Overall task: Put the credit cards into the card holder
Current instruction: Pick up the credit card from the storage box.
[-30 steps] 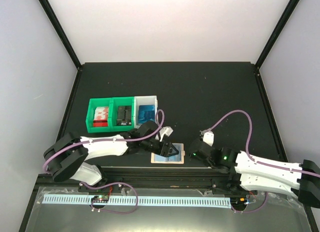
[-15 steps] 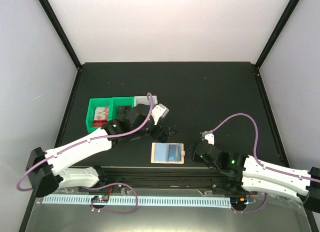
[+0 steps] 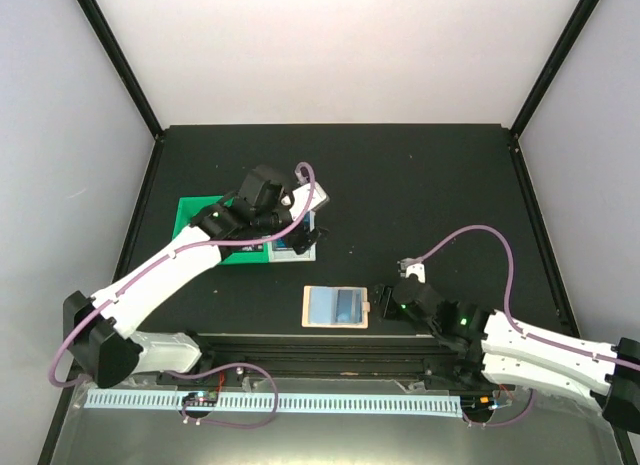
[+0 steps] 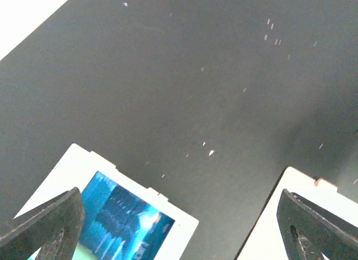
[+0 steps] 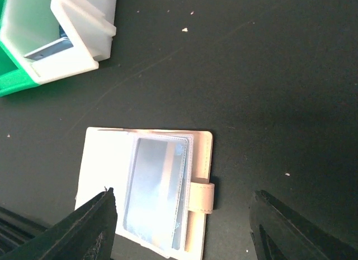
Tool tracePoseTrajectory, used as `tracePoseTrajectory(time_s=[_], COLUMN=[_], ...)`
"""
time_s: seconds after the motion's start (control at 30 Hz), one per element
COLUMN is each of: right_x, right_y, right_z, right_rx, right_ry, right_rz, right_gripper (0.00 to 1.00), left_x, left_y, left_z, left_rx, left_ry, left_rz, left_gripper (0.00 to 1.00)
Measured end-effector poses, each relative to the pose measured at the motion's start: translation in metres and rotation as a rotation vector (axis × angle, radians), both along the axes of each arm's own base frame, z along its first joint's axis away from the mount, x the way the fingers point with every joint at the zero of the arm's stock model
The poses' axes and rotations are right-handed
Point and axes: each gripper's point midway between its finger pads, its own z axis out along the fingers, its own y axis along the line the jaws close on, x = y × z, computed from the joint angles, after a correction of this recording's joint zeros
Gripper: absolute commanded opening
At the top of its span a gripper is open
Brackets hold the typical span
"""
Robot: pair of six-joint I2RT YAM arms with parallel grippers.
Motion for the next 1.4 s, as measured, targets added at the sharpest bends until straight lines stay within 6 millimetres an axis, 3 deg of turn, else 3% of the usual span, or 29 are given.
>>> tracePoseTrajectory(time_s=[0.17, 0.3, 0.57, 0.97, 1.1, 1.2, 1.27, 1.4], right_x=[0.004, 0.008, 0.006, 0.003, 0.004, 0.004, 0.005, 0.005], right_y=[0.007, 0.009, 0.019, 0.026, 0.027, 0.026, 0.025, 0.023], right_z=[-0.011, -0.022, -0.030, -0.036, -0.036, -0.037, -0.037, -0.038], right_rx=[-0.025, -0.047, -0.041, -0.040, -0.035, -0.035, -0.036, -0.038], right_ry=[0.027, 0.058, 0.093, 0.117, 0.118, 0.119, 0.121, 0.122], right_rz=[0.032, 0.046, 0.103, 0.146, 0.144, 0.140, 0.135, 0.131], right_gripper=[0.66, 0.66, 0.65, 0.65, 0.65, 0.65, 0.65, 0.65], left_x=[0.007, 0.000, -0.005, 0.019, 0.020, 0.017, 0.013, 0.008], left_y=[0.010, 0.019, 0.028, 0.046, 0.050, 0.052, 0.053, 0.046], left_z=[-0.035, -0.069, -0.103, -0.159, -0.184, -0.199, -0.203, -0.197], left_rx=[0.169, 0.286, 0.429, 0.642, 0.688, 0.708, 0.707, 0.673], left_ry=[-0.001, 0.015, 0.037, 0.046, 0.097, 0.137, 0.178, 0.230], left_rz=[-0.094, -0.189, -0.304, -0.329, -0.351, -0.370, -0.384, -0.411], left_gripper=[0.93, 0.94, 0.90, 0.88, 0.83, 0.67, 0.62, 0.61])
